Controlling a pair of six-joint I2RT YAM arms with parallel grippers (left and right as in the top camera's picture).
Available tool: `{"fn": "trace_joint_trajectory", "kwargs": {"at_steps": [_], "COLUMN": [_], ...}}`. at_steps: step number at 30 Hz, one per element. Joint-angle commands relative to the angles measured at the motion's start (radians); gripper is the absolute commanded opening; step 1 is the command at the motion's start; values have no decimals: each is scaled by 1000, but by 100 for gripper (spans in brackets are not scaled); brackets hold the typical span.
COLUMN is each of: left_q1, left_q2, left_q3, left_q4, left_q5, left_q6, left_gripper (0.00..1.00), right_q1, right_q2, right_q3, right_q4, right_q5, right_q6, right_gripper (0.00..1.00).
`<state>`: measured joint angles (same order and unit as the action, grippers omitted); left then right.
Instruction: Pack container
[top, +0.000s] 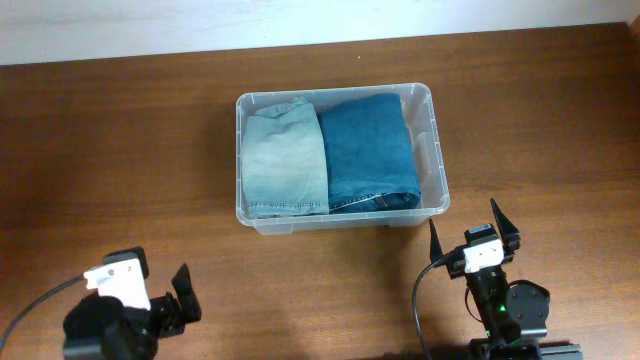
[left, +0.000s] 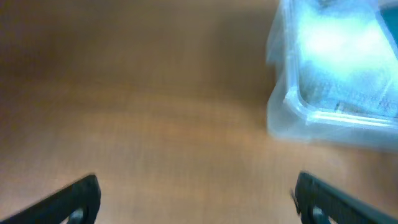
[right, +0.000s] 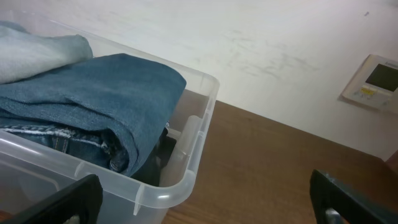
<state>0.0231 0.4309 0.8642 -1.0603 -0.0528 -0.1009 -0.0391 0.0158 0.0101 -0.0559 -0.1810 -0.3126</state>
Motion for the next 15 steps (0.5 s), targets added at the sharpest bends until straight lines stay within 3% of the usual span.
{"fn": "trace_joint_trajectory", "kwargs": {"at_steps": [1,8,15], "left_q1": [-29,-47,-47], "left_q2": [-83,-260,-392], "left_q3": [-130,-520,-787], "left_q4": [130,660,1101], "left_q5": [-34,3,20], "left_q6": [2,2,38], "left_gripper": [99,99,99], "right_q1": [0,0,0], "right_q2": [-6,-6,-6], "right_q3": [-5,-5,-5], "right_q4": [-8,-8,-8], "right_q5": [9,9,9], "right_q6": [3,3,3], "right_gripper": [98,98,98]}}
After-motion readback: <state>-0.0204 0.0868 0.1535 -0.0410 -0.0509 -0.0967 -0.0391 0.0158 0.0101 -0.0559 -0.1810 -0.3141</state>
